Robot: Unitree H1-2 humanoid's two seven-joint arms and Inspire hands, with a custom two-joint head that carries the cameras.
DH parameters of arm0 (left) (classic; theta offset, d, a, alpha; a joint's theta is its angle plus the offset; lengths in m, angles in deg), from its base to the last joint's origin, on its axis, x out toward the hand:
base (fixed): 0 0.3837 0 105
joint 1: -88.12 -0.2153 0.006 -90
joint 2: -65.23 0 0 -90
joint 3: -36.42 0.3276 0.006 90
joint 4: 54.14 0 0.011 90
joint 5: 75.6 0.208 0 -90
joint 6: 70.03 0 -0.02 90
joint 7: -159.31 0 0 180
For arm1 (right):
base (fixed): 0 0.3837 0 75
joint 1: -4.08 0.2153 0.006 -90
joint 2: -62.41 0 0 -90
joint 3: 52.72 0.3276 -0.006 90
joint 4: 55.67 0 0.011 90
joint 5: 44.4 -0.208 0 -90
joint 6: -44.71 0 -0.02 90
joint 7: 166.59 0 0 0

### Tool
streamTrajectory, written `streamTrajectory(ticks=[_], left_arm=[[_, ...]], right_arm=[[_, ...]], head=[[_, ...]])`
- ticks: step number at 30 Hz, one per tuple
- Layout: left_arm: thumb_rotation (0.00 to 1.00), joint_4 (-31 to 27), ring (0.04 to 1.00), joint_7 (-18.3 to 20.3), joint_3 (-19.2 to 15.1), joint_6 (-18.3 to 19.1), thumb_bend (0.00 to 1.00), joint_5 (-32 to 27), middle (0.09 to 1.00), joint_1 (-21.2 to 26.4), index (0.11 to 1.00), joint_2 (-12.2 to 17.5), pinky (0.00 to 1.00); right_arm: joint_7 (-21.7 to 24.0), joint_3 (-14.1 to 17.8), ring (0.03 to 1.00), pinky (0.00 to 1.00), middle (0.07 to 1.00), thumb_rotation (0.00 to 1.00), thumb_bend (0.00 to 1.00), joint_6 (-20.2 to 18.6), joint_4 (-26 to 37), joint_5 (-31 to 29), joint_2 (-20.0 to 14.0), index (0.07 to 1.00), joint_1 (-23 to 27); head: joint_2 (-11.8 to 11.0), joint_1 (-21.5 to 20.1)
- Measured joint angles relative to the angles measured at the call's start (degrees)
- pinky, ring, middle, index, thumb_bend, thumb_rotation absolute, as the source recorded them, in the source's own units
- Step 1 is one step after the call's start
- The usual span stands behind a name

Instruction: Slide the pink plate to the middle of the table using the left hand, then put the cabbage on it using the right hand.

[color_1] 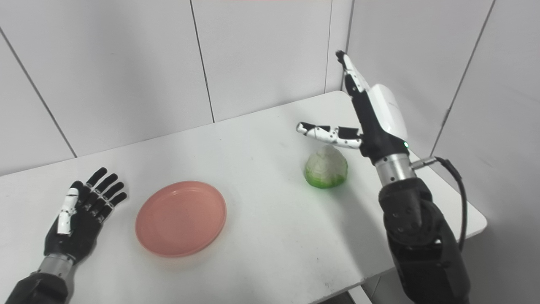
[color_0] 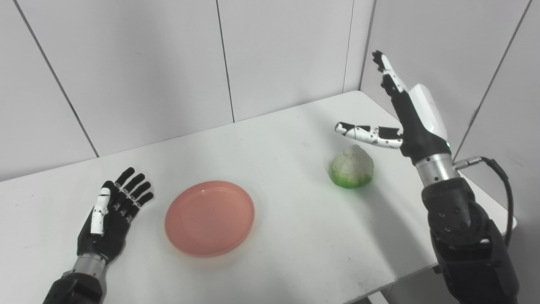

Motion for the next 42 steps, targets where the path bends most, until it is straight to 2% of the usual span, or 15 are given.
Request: streamTrajectory(ticks=[3,13,20,26,29,31,33,42], left_arm=[[0.81,0.15,0.83,0.53,-0.4,0.02,0.5,-0.02,0.84,0.01,0.835,0.33,0.8],[0.81,0.31,0.823,1.28,-1.38,0.25,0.5,-0.02,0.832,-0.01,0.826,0.84,0.79],[0.8,1.65,0.813,2.23,-1.93,0.22,0.5,-0.03,0.821,0.52,0.815,1.35,0.78],[0.81,2.36,0.805,2.5,-2.09,0.1,0.5,-0.01,0.817,0.83,0.811,1.76,0.77],[0.81,2.43,0.803,2.52,-2.16,0.1,0.5,-0.01,0.815,0.83,0.812,1.96,0.77],[0.82,2.44,0.801,2.54,-2.14,0.03,0.5,0.0,0.814,0.83,0.811,1.99,0.77],[0.82,2.45,0.8,2.62,-2.14,-0.02,0.5,0.0,0.813,0.83,0.809,2.06,0.76],[0.8,2.41,0.806,2.71,-2.13,0.04,0.5,0.0,0.819,0.78,0.815,2.25,0.77]], right_arm=[[-0.39,0.01,0.975,0.9,0.981,0.59,1.0,-0.03,-1.95,1.07,-0.22,1.0,-0.58],[-2.41,-1.99,0.952,0.87,0.984,0.6,1.0,-0.05,-9.99,1.96,-0.22,1.0,-0.47],[-3.84,-3.38,0.941,0.86,0.983,0.59,1.0,0.06,-13.82,1.96,-0.45,1.0,0.18],[-4.41,-4.0,0.966,0.87,0.999,0.56,1.0,1.61,-19.11,0.13,-1.25,1.0,0.91],[-4.41,-4.36,0.961,0.85,1.0,0.57,1.0,1.87,-20.19,-1.02,-1.69,1.0,0.98],[-4.45,-5.5,0.953,0.83,1.0,0.61,1.0,1.93,-21.26,-0.52,-2.47,1.0,1.24],[-4.44,-6.83,0.954,0.83,1.0,0.6,1.0,1.93,-21.82,0.43,-3.19,1.0,1.31],[-3.65,-8.5,1.0,0.88,1.0,0.58,1.0,1.93,-24.91,-0.05,-3.99,1.0,1.79]], head=[[0.17,-0.26],[0.7,-0.44],[1.32,-0.79],[1.49,-0.88],[1.58,-0.79],[1.67,-0.79],[1.76,-0.88],[2.37,-0.79]])
